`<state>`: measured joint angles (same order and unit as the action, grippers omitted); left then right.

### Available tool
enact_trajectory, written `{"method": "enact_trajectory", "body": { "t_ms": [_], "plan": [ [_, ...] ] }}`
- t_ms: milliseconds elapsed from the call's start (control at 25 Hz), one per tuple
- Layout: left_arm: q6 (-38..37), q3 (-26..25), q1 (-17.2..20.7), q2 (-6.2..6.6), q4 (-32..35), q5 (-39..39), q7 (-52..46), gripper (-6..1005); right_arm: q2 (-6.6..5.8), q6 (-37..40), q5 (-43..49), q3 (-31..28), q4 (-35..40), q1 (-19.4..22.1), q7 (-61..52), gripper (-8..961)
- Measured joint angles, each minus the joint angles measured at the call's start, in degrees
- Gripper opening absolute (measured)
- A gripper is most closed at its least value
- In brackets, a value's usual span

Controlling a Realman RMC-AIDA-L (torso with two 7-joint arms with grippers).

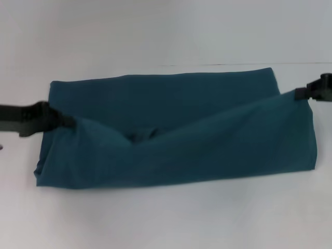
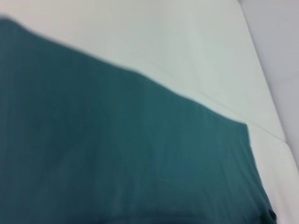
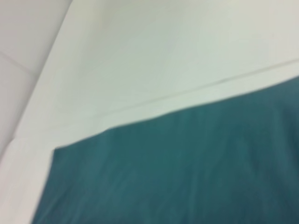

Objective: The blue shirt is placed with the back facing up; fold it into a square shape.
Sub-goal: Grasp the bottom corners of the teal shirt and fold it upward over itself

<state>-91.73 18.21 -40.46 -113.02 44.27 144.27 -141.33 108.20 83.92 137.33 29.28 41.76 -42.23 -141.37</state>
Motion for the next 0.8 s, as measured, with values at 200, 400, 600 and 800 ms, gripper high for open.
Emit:
{"method": "enact_trajectory", "body": {
  "t_ms": [200, 400, 600, 800],
  "plan": [
    [10.4, 2.7, -1.0, -1.22, -1.8, -0.4, -0.5, 14, 2.4, -11.9, 0.2, 5.2, -2.1, 0.0, -0.1, 31],
    [18.9, 4.1, -2.0, -2.7, -2.7, -0.5, -2.6, 15, 4.55, -22.9, 0.2, 9.0, -3.9, -0.5, -0.3, 30],
    [24.9, 8.8, -2.8, -3.8, -2.7, -0.5, -5.8, 15, 5.17, -30.1, 0.2, 13.7, -5.0, -2.2, -3.1, 30],
    [31.1, 10.4, -4.0, -5.12, -2.4, -0.6, -6.7, 15, 5.47, -34.6, 0.2, 14.7, -5.4, -4.4, -4.6, 30]
  ]
}}
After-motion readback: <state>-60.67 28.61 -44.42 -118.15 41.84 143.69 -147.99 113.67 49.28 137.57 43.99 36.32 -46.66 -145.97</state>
